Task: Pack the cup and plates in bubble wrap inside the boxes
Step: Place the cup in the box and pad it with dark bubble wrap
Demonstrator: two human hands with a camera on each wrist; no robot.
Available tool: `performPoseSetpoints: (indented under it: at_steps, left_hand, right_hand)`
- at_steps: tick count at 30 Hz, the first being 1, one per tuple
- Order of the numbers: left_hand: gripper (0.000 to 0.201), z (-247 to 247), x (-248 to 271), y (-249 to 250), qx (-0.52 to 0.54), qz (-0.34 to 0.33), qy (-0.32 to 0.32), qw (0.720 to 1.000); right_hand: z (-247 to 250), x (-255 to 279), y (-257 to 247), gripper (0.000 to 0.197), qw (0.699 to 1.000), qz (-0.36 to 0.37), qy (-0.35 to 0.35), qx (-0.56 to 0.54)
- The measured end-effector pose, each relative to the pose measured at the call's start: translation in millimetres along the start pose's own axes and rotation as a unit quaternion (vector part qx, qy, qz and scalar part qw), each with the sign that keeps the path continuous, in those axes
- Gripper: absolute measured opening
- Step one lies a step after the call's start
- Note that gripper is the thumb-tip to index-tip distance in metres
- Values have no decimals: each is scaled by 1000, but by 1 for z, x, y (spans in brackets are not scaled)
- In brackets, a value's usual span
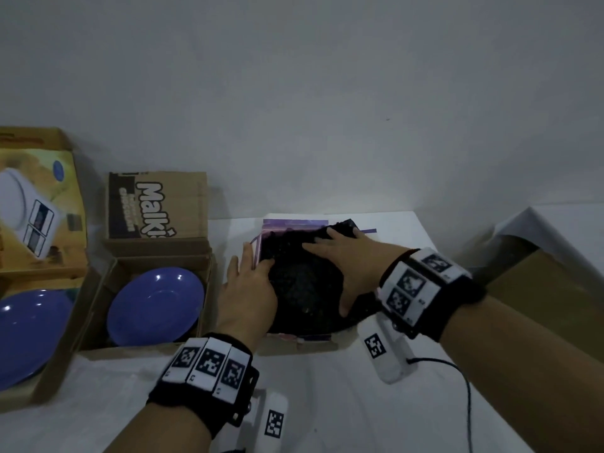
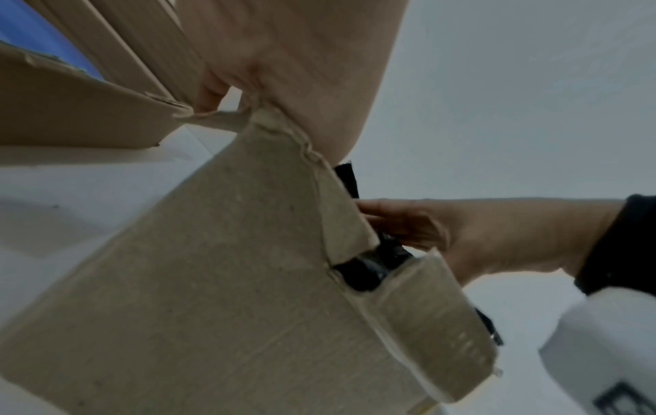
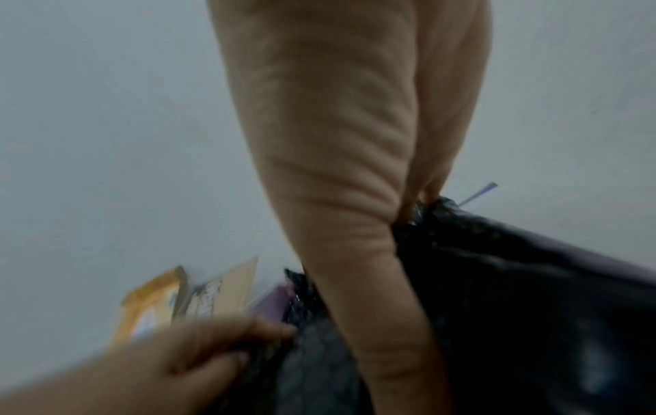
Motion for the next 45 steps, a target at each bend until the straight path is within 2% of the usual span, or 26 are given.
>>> performPoseSetpoints:
  at_steps: [3, 7, 10, 12, 14, 15, 16, 17, 19, 21, 23, 24, 25, 28, 33, 39, 41, 45]
  left_hand:
    - [52, 2, 0, 2, -2, 10, -18, 1000]
    - [51, 4, 1, 5, -6, 9, -27, 1000]
    - [51, 3, 2, 5, -22, 15, -15, 1000]
    - [51, 7, 6, 5, -76, -8, 31, 997]
    - [49, 16, 8, 10, -104, -78, 125, 984]
    - [46, 20, 9, 16, -92, -124, 169, 973]
    - [42, 23, 11, 25, -67, -171, 182, 966]
    - [40, 25, 11, 36, -37, -217, 175, 960]
    - [44, 20, 10, 60, 2, -267, 97, 959]
    - [61, 2, 4, 78, -20, -256, -19, 966]
    - [72, -14, -3, 87, -53, -222, -111, 967]
    - [74, -19, -7, 89, -65, -208, -134, 967]
    - [75, -22, -12, 90, -76, -196, -149, 966]
    - [72, -28, -20, 91, -123, -166, -176, 963]
    - [62, -37, -19, 102, -156, -140, -156, 965]
    - [83, -35, -12, 89, -112, -141, -46, 983]
    - [91, -35, -12, 88, -102, -125, -48, 986]
    - [98, -32, -21, 88, -104, -98, -112, 983]
  right_hand:
    - [-25, -10, -9, 121, 996, -11, 54, 63]
    - [-37, -22, -12, 119, 994, -4, 109, 27]
    - [-38, -21, -9, 117, 993, 6, 119, 9]
    - [-41, -9, -7, 104, 985, 41, 163, -32]
    - [-43, 10, 3, 88, 950, 50, 282, -126]
    - [-45, 21, 12, 83, 918, 16, 348, -189]
    - [-49, 29, 21, 78, 885, -42, 387, -256]
    - [-55, 34, 29, 74, 854, -107, 391, -327]
    - [-73, 32, 39, 71, 808, -189, 320, -457]
    - [-87, 25, 43, 68, 782, -204, 266, -525]
    - [-95, 24, 48, 54, 761, -202, 265, -556]
    - [-97, 25, 49, 46, 755, -198, 272, -563]
    - [-97, 27, 48, 39, 755, -193, 280, -561]
    - [-93, 31, 40, 31, 783, -192, 302, -509]
    - [-92, 28, 34, 32, 823, -205, 288, -444]
    - [-90, 28, 30, 35, 835, -201, 283, -426]
    - [-90, 27, 29, 36, 833, -202, 280, -432]
    - [-89, 27, 30, 36, 833, -204, 273, -435]
Point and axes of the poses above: each hand's wrist, its own x-axis away from the middle knuckle, its own z-axis out of the back of the hand, y = z × x, the point moved 3 cm from there along -x, towards the middle knuckle, and after that the axes turned 7 degrees about -y, right-handed, at the moved point
